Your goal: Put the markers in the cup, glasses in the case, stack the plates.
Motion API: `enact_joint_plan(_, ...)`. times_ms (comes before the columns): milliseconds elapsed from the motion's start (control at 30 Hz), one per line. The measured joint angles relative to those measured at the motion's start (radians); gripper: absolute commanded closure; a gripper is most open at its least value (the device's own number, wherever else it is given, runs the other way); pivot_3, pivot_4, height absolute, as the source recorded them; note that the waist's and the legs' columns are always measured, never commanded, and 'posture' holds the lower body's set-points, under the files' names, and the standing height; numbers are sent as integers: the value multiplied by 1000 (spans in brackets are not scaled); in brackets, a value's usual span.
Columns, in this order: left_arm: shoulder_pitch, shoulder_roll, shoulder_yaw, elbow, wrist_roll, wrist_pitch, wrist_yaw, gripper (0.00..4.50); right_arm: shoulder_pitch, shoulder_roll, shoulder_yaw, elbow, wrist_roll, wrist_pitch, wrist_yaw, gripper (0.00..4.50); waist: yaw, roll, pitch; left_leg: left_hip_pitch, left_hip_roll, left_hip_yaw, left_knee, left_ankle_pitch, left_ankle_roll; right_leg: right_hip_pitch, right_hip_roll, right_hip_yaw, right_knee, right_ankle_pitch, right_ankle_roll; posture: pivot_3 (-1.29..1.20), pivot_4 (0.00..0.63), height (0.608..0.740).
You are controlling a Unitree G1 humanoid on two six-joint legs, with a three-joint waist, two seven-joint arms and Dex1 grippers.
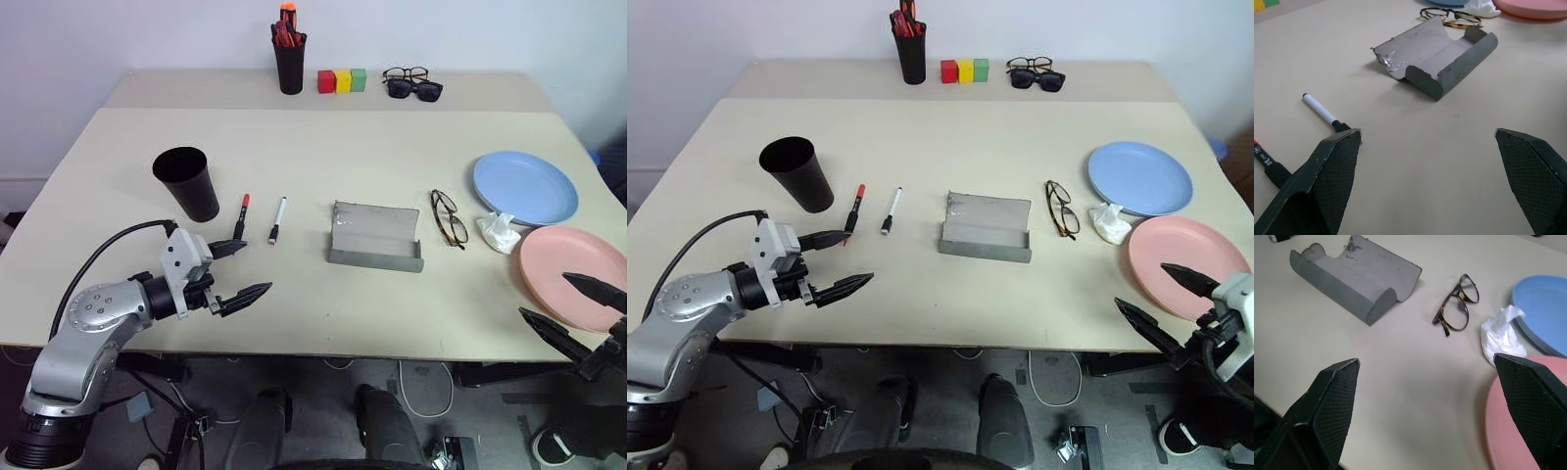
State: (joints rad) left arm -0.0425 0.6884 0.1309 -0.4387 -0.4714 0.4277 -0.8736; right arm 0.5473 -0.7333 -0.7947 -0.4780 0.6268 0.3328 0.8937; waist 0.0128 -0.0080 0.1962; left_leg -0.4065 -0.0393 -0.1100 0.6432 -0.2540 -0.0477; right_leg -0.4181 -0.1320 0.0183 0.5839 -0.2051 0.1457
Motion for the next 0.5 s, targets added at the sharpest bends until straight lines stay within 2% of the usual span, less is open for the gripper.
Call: enact_joint_plan(500, 2, 7, 0, -27, -32, 46, 9, 0, -23, 0, 0, -29, 2, 54, -11, 18, 0, 0, 0, 0, 0, 0, 2, 0, 0, 1, 0, 0, 2, 0, 0, 0, 150, 739)
